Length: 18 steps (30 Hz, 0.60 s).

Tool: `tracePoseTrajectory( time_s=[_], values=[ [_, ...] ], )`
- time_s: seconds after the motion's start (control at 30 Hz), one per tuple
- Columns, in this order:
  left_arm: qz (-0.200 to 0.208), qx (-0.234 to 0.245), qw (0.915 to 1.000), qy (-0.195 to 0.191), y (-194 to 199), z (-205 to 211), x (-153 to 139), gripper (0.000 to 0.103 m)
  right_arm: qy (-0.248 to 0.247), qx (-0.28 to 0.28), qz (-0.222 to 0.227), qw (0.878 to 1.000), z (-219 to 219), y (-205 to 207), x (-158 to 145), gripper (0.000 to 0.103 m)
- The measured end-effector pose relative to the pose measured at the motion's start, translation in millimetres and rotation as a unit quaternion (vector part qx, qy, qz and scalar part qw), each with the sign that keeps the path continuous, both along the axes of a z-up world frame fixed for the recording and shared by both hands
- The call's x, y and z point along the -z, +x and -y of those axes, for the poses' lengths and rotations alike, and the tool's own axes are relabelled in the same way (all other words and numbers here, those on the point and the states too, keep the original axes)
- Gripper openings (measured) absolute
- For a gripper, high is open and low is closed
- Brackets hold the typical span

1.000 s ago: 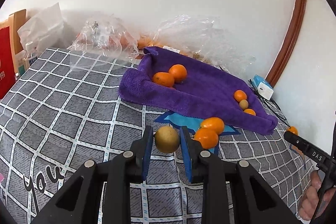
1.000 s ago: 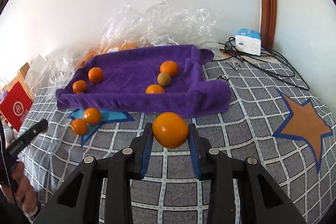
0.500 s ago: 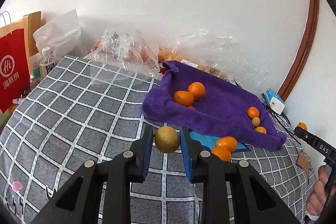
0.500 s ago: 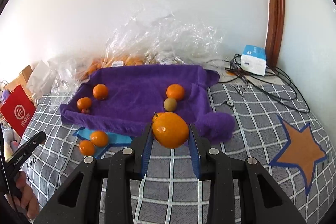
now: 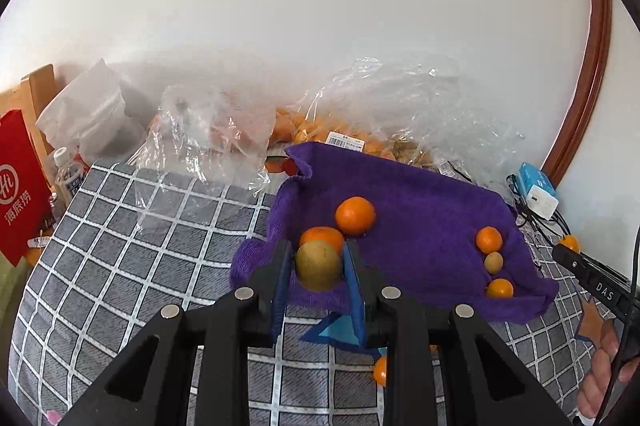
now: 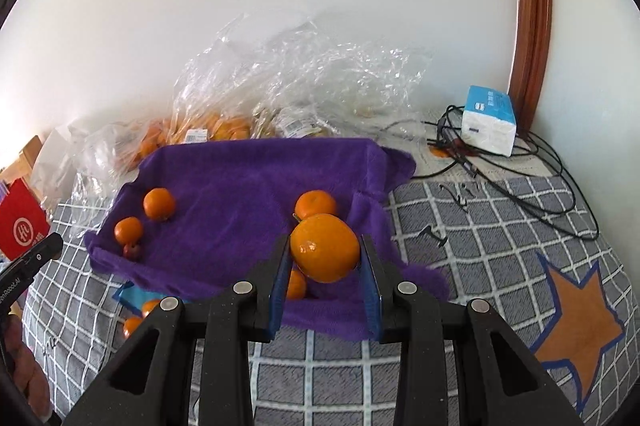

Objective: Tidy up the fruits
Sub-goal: 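Carry the orange with the right gripper while the left gripper carries the yellow fruit over the towel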

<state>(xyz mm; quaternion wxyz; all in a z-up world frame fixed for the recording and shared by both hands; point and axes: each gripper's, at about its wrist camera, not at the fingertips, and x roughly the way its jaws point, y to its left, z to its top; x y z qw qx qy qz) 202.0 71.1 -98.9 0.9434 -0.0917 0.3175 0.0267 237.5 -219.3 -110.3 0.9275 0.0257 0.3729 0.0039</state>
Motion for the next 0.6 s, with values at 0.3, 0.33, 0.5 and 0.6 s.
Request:
tracePoseTrajectory(
  time_s=[0.3, 0.33, 0.5, 0.6],
  values=[
    [-0.018, 0.015, 0.9993, -0.029, 50.9, 22.5, 3.7, 0.025, 0.014, -0.004, -0.010, 1.000, 4.5, 35.9, 14.6, 0.033],
    [-0.018, 0.016, 0.9994, -0.025, 55.2, 27.3, 5.9, 0.025, 0.015, -0.006, -0.015, 1.000, 3.7, 38.4, 19.2, 0.033],
    [-0.037, 0.024, 0.9990, -0.010, 74.6, 44.5, 24.9, 0.025, 0.015, -0.011, -0.028, 0.999, 1.3, 42.9, 39.9, 0.033],
    [-0.049, 0.025, 0.9985, -0.001, 84.1, 48.2, 38.0, 0.025, 0.016, -0.008, -0.034, 0.999, 1.8, 44.1, 48.8, 0.033]
  ],
)
